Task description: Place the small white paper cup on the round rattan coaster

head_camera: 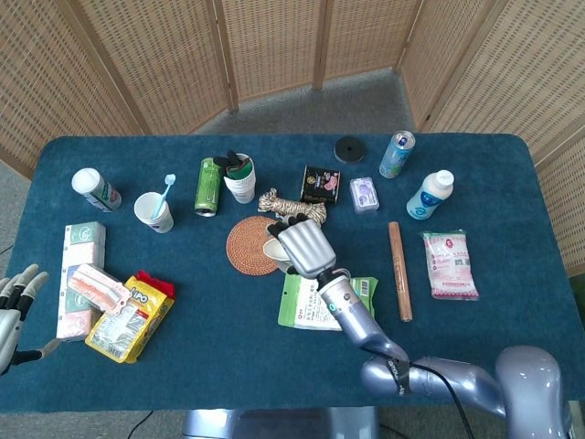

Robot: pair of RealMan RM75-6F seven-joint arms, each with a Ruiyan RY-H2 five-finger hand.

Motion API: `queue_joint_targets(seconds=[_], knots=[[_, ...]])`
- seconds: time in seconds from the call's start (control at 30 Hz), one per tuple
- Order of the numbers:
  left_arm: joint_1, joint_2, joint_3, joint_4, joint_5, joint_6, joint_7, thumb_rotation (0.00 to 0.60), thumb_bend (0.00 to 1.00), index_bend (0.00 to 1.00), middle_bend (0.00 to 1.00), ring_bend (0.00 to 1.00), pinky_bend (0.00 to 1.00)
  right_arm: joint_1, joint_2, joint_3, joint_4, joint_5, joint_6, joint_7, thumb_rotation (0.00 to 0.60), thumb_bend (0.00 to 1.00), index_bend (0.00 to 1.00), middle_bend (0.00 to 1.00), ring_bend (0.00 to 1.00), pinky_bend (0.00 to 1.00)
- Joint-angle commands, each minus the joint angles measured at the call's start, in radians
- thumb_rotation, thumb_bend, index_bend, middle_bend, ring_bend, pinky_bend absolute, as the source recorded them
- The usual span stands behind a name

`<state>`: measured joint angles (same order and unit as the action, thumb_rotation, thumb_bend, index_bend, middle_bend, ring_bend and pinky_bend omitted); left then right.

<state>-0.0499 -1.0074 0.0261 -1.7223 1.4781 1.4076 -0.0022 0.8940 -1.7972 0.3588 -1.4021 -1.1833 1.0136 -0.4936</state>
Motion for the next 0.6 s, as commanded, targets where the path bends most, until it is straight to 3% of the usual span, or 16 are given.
queue_joint_targets(seconds=[0.03,0.23,0.6], knots=[[-0.003,-0.001,0.000,0.000,-0.004,-0.007,-0.002,0.600,0.21,0.00,0.00,0.00,0.00,0.046,-0.035,0.024,0.014,0.047,-0.028,-0.044,0.600,0.29,0.36,0.50,0.34,0.36],[-0.005,0.007,0.001,0.000,-0.005,-0.014,-0.026,0.600,0.21,0.00,0.00,0.00,0.00,0.120,-0.105,0.052,0.105,0.106,-0.064,-0.062,0.600,0.30,0.36,0.50,0.34,0.38],[0.000,0.012,0.003,-0.002,-0.001,-0.004,-0.036,0.600,0.22,0.00,0.00,0.00,0.00,0.206,-0.197,0.056,0.275,0.120,-0.112,-0.005,0.600,0.34,0.37,0.51,0.34,0.38]])
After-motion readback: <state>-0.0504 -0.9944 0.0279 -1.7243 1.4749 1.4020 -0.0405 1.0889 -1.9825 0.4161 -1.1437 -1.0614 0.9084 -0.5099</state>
